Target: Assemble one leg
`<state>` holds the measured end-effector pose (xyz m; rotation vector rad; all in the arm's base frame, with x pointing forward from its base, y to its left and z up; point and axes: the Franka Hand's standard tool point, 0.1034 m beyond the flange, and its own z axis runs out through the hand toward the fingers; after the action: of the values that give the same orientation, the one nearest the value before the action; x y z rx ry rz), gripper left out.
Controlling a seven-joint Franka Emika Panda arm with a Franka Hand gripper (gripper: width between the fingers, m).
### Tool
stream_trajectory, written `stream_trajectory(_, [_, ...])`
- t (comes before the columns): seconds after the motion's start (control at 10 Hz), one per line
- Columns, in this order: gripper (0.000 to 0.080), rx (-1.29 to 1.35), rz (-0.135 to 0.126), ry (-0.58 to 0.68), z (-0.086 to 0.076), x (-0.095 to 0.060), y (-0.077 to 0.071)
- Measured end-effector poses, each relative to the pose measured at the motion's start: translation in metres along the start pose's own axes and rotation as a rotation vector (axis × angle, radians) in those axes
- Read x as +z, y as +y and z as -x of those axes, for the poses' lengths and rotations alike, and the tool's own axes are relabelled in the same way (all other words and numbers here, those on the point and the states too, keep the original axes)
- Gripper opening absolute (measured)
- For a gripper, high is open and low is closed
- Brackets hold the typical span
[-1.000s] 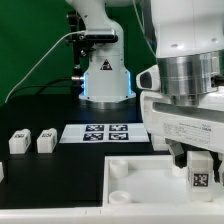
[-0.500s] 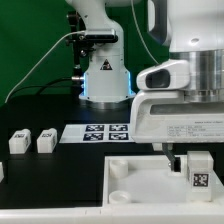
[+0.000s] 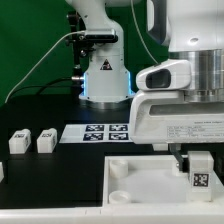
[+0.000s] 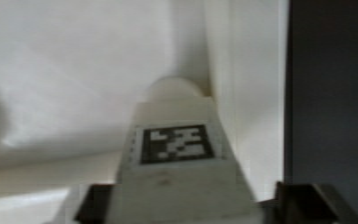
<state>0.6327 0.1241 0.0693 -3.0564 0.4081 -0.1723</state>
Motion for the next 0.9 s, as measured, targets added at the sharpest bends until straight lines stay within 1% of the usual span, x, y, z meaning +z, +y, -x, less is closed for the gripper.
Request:
stream_trajectory(0.1, [0.0294, 0.104, 0.002, 0.0, -0.0003, 0.0003, 0.0015])
stream_trajectory(0.3, [0.0294, 0.336, 0.005, -0.002, -0.0013, 0.0007, 0.0027])
stream_trajectory(0.4, [0.0294, 0.474, 0.013, -0.012, -0.0026, 0.0008, 0.0033])
stream_trajectory(0.6, [0.0294, 0.833, 0.025, -0.042, -0.0013, 0.0013, 0.0036])
stream_trajectory(0.7, [0.0294, 0.997, 0.02, -0.052, -0.001, 0.0014, 0.0039])
stream_trajectory(0.8, [0.0294, 1.127, 0.011, -0.065, -0.001, 0.0016, 0.0045])
stream_trajectory(0.9, [0.0294, 1.313, 0.001, -0.085, 0.0, 0.0018, 0.0031])
